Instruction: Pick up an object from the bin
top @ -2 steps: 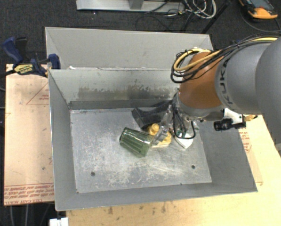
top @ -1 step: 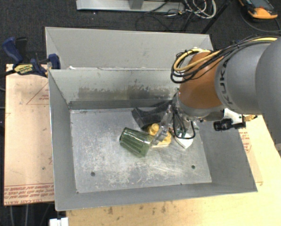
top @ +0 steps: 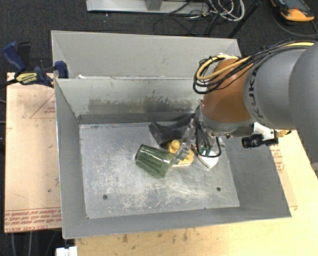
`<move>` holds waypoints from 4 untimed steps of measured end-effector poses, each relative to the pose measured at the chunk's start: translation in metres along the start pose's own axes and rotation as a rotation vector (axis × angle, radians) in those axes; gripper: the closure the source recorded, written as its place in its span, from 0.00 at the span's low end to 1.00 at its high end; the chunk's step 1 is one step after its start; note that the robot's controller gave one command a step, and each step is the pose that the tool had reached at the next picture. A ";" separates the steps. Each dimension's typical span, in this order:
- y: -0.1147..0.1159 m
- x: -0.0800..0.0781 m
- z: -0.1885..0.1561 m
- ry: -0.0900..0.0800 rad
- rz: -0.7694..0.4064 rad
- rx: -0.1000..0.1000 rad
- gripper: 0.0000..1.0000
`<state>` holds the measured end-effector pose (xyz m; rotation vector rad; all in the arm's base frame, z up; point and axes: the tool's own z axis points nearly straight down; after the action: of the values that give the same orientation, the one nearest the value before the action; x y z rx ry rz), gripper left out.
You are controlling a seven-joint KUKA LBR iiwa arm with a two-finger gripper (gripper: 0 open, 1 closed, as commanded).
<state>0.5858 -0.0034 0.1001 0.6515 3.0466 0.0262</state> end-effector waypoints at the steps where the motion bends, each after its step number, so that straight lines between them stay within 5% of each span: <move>1: 0.000 0.000 0.000 -0.002 0.000 -0.001 1.00; 4: 0.000 0.000 0.000 -0.001 -0.001 0.000 1.00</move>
Offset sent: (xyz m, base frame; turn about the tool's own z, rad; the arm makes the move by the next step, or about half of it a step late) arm 0.0001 0.0000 0.0446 -0.0003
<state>0.5856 -0.0033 0.0999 0.6503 3.0458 0.0262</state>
